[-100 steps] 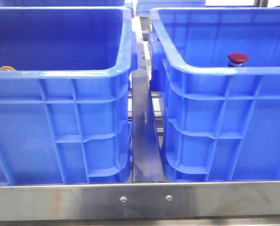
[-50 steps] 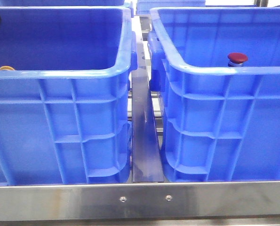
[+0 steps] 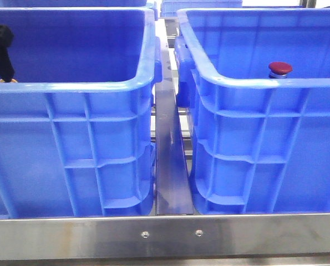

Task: Pick red and yellow buttons and place in box
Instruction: 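Grasp a yellow-capped push button with the left gripper, then lift the yellow button and bring it toward the right gripper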

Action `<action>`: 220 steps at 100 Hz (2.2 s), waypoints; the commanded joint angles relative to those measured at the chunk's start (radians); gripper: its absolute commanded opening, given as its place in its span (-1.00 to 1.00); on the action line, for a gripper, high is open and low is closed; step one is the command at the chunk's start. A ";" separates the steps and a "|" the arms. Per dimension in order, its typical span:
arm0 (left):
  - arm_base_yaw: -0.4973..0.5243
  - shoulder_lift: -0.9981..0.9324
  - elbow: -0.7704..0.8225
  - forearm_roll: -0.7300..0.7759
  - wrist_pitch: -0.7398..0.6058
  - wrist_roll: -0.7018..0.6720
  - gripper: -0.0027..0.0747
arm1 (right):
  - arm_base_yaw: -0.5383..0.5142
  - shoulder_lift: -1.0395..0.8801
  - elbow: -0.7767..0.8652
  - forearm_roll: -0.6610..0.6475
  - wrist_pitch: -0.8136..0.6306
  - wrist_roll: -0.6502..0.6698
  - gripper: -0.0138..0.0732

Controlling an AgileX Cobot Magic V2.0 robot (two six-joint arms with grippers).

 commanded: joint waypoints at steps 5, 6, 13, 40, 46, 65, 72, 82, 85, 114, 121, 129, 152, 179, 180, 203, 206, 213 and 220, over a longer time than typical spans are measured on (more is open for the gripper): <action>0.004 -0.001 -0.035 0.004 -0.098 -0.011 0.43 | 0.000 -0.009 -0.027 0.003 -0.012 -0.010 -0.84; 0.004 0.003 -0.035 0.003 -0.101 -0.011 0.43 | 0.000 -0.009 -0.027 0.003 -0.012 -0.010 -0.84; 0.004 0.022 -0.035 0.003 -0.119 -0.011 0.43 | 0.000 -0.009 -0.027 0.003 -0.012 -0.010 -0.84; 0.004 0.077 -0.035 0.003 -0.153 -0.011 0.43 | 0.000 -0.009 -0.027 0.003 -0.010 -0.010 -0.84; 0.004 0.083 -0.035 0.003 -0.160 -0.011 0.43 | 0.000 -0.009 -0.027 0.003 -0.010 -0.010 -0.84; 0.004 0.087 -0.035 0.003 -0.164 -0.011 0.21 | 0.000 -0.009 -0.027 0.003 -0.010 -0.010 -0.84; 0.004 0.087 -0.035 0.003 -0.164 -0.011 0.02 | 0.000 -0.009 -0.027 0.003 -0.010 -0.010 -0.84; 0.004 0.087 -0.035 0.003 -0.162 -0.011 -0.33 | 0.000 -0.009 -0.027 0.003 -0.010 -0.010 -0.84; 0.004 0.087 -0.035 0.003 -0.162 -0.011 -0.43 | 0.000 -0.009 -0.027 0.003 -0.010 -0.010 -0.84; 0.004 0.046 -0.035 0.003 -0.111 -0.011 -0.88 | 0.000 -0.009 -0.027 0.003 -0.010 -0.010 -0.84; 0.001 0.005 -0.033 0.003 -0.081 -0.011 -0.89 | 0.000 -0.009 -0.027 0.003 -0.009 -0.010 -0.84; -0.006 -0.045 -0.033 0.003 -0.053 -0.011 -0.91 | 0.000 -0.009 -0.027 0.003 -0.009 -0.010 -0.84; -0.092 -0.226 -0.009 -0.003 -0.025 -0.011 -0.91 | 0.000 -0.009 -0.027 0.003 -0.009 -0.010 -0.84; -0.275 -0.473 0.148 -0.033 -0.048 -0.011 -0.91 | 0.000 -0.009 -0.027 0.003 0.003 -0.010 -0.84; -0.275 -0.479 0.152 -0.032 -0.053 -0.011 -0.91 | 0.000 -0.009 -0.027 0.003 0.004 -0.010 -0.84; -0.467 -0.622 0.202 -0.055 -0.101 -0.011 -0.91 | 0.000 -0.009 -0.027 0.003 0.006 -0.010 -0.84; -0.498 -0.632 0.202 -0.065 -0.109 -0.011 -0.91 | 0.000 -0.009 -0.027 0.003 0.006 -0.010 -0.84; -0.562 -0.641 0.202 -0.072 -0.134 -0.011 -0.91 | 0.000 -0.009 -0.027 0.003 0.006 -0.010 -0.84; -0.625 -0.641 0.202 -0.072 -0.164 -0.011 -0.91 | 0.000 -0.009 -0.027 0.003 0.008 -0.010 -0.84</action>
